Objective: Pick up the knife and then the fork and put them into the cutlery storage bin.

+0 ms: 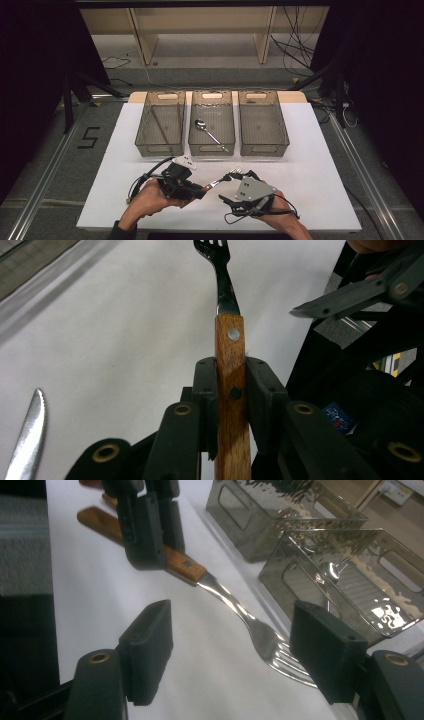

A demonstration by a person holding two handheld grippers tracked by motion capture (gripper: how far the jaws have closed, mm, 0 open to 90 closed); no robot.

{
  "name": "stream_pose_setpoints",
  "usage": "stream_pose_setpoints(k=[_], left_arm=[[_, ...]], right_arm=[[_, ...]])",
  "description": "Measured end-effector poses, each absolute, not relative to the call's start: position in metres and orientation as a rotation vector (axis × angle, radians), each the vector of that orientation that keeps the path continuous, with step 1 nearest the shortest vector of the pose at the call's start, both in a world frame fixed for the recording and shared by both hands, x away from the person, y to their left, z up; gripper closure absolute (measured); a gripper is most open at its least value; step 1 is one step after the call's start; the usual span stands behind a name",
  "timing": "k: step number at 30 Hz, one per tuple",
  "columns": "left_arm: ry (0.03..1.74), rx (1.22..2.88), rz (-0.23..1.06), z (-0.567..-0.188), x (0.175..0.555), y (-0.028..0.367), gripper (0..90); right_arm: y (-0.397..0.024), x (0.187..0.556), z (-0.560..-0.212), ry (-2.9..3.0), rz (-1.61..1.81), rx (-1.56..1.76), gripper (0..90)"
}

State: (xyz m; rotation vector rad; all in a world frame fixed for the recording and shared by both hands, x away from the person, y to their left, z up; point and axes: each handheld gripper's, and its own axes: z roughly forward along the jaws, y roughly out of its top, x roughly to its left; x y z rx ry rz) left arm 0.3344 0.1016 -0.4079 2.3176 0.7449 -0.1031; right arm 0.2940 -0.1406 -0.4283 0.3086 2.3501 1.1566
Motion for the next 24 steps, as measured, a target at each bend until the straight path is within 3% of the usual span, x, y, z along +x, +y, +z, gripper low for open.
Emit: stream_pose_setpoints(k=[24], left_arm=[[0.684, 2.369, -0.166, -0.407, 0.328, 0.096, 76.2]], right_arm=[[-0.119, 0.280, -0.447, 2.250, 0.862, -0.008, 60.3]])
